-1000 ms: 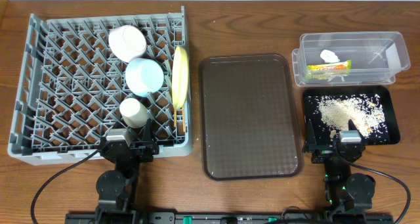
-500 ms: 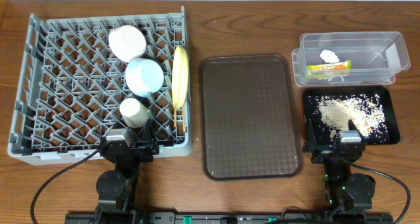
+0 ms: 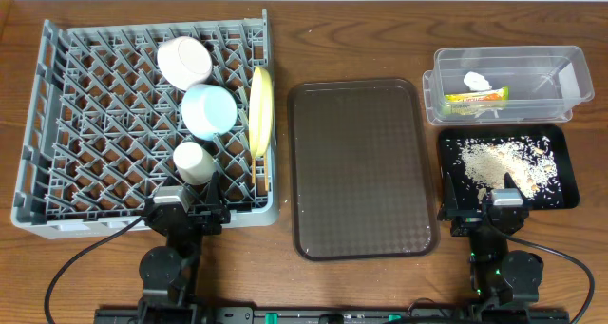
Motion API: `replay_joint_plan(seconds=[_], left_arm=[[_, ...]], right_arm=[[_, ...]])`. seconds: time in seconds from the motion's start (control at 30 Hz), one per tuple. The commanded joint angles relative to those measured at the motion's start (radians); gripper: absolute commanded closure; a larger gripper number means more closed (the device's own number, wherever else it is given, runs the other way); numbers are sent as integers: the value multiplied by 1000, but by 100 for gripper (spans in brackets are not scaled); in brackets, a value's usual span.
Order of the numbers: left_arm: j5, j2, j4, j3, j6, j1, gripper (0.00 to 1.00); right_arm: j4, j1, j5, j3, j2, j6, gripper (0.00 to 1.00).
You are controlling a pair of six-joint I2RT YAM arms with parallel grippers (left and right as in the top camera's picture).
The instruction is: Sort waste into correct bins and load items into the dishwasher rack
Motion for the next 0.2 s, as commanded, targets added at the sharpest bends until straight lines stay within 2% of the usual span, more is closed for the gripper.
replay_joint_plan(seconds=[0.0,0.17], left_arm=[[-12,-7,-23,-29,-2,5,14],[-12,-7,-23,-29,-2,5,14]], right_arm=[[-4,-7,-1,-2,-6,-8,1],[-3,-7,-1,-2,-6,-8,1]])
